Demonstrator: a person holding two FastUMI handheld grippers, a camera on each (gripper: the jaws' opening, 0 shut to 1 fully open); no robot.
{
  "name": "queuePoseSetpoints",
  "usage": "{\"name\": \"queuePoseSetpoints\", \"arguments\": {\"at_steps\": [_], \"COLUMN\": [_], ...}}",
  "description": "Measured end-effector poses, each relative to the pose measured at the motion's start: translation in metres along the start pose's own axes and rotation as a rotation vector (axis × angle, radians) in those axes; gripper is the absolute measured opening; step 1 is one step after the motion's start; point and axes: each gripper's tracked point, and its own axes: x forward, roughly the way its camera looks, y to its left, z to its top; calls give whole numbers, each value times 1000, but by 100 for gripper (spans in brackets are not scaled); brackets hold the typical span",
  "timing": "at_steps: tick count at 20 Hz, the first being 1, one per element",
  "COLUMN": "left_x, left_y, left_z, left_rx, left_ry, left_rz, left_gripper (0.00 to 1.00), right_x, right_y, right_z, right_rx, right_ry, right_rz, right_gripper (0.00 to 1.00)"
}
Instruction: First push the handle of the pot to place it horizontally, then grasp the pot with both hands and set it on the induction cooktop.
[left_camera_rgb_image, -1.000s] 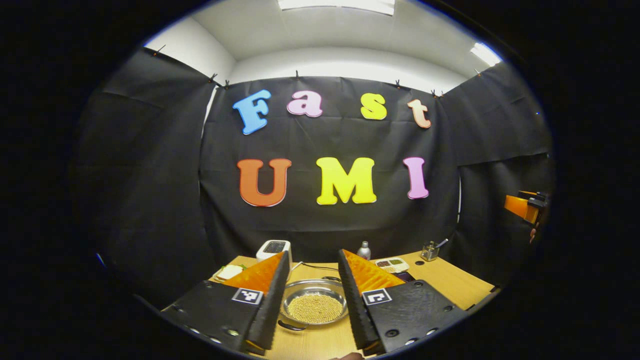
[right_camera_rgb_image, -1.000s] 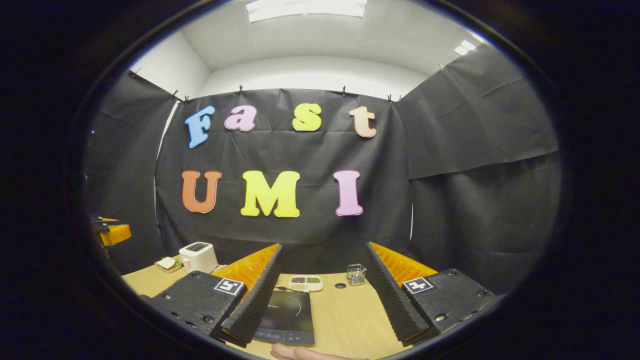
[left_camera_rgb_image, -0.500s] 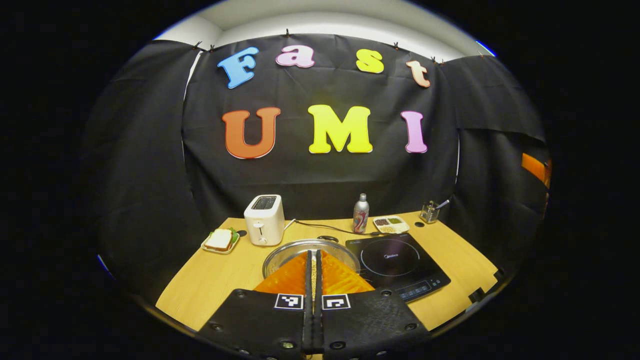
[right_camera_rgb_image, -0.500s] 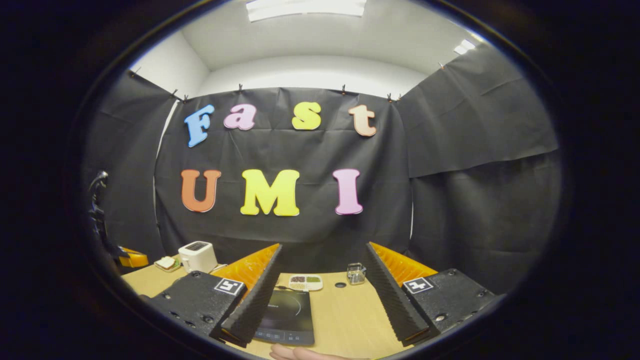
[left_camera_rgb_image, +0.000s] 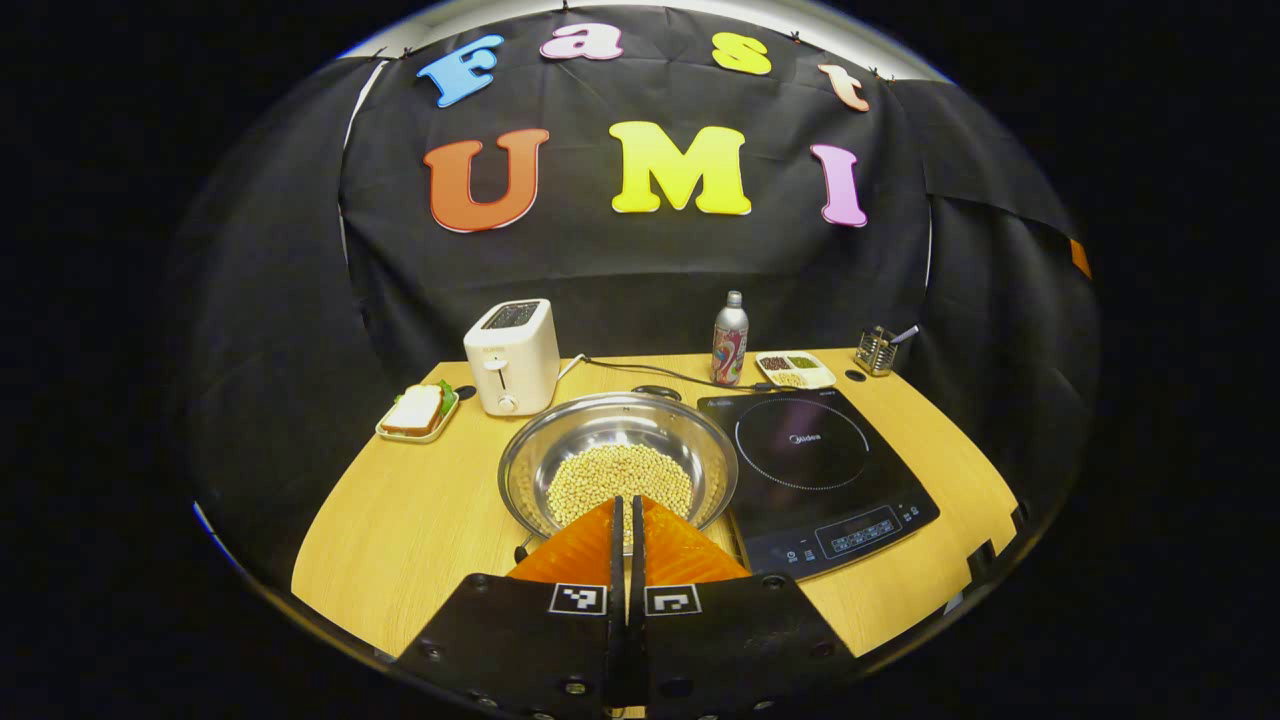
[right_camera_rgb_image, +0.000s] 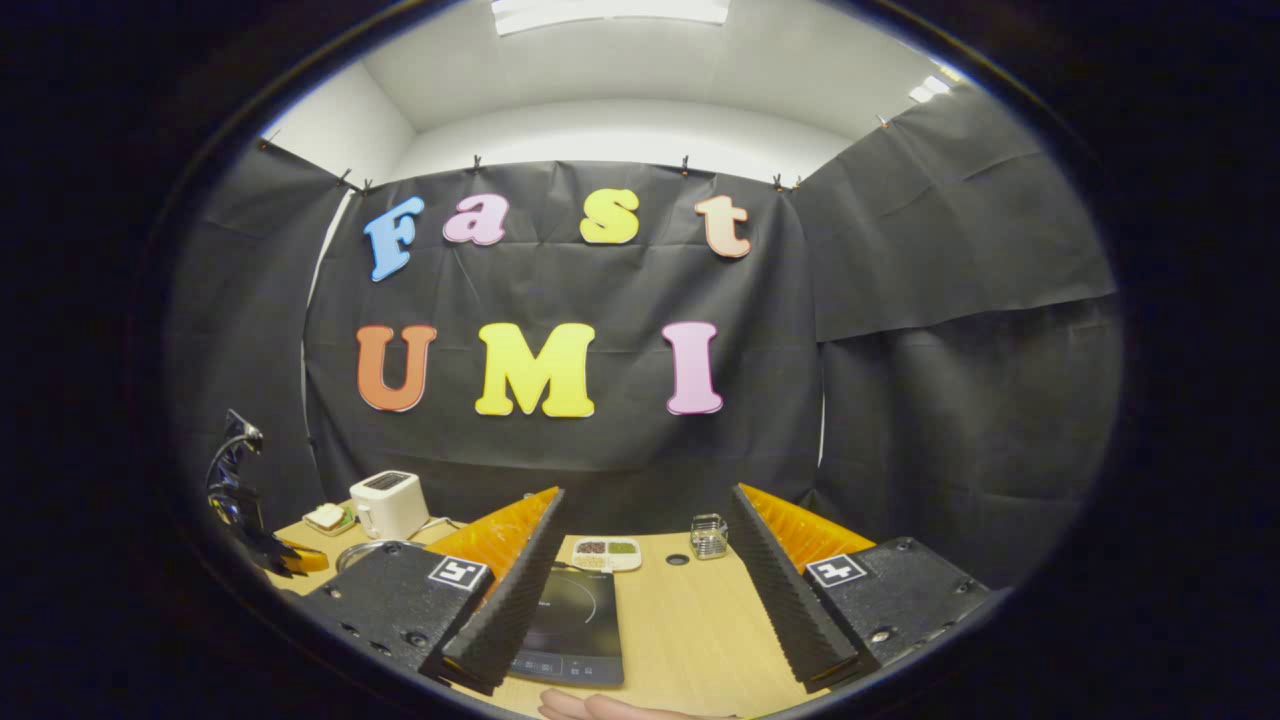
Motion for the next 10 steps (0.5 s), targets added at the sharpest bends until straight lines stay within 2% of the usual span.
{"name": "queuePoseSetpoints", "arguments": {"at_steps": [5, 10], "left_x": [19, 31], "left_y": [2, -3], "left_z": [-32, -55], "left_rx": [-18, -60], "left_ry": [97, 169], "left_rz": [16, -22], "left_gripper": [0, 0], "right_x": [5, 12], "right_y": [-1, -4], "right_z": [-10, -17], "right_rx": [-2, 11], "right_ry": [25, 46], "right_rz": [-4, -12], "right_gripper": [96, 96]}}
